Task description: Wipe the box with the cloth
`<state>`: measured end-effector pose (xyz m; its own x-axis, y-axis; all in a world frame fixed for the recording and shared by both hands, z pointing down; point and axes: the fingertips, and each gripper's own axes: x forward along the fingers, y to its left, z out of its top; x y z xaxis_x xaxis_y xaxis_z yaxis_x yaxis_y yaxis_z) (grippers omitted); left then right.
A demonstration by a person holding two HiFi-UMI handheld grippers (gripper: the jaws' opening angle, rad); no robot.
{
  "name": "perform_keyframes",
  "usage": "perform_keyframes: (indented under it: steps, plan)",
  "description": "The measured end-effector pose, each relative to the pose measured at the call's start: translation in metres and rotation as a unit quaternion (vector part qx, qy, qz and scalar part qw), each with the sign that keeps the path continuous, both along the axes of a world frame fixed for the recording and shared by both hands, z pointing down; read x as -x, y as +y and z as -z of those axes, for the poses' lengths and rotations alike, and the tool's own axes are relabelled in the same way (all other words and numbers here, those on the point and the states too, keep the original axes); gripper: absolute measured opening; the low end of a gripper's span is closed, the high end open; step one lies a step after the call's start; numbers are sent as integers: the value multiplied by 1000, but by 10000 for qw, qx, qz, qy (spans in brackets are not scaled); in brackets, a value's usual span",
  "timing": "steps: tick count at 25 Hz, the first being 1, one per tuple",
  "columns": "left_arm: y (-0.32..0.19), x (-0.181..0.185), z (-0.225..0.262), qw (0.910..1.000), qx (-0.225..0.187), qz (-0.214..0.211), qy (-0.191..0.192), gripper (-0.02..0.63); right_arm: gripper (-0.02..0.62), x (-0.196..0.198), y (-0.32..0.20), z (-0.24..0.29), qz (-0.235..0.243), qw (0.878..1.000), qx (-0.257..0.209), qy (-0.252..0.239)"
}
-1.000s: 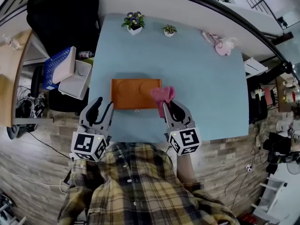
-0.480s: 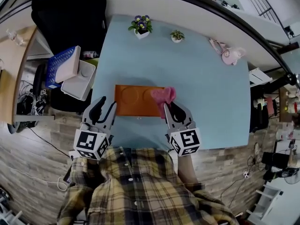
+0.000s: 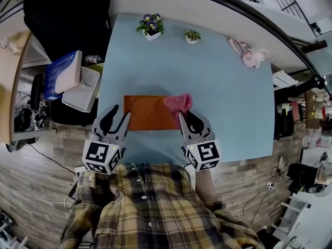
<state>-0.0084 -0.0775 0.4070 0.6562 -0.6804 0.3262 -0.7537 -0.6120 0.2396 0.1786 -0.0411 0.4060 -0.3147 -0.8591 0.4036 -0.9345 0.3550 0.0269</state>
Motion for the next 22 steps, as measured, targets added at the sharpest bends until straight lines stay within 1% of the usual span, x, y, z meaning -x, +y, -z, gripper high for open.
perform_keyframes:
  steps: [4, 12, 22]
  plan:
    - [-1, 3, -9, 9999, 116, -28, -18, 156, 49, 6, -5, -4, 72, 9999, 97, 36]
    - [-4, 7, -37, 9989, 451, -103, -46, 155, 49, 32, -21, -12, 379, 9991, 197, 61]
    - [3, 6, -86, 9946, 969, -243, -292, 153, 49, 70, -32, -33, 923, 9949, 400, 39]
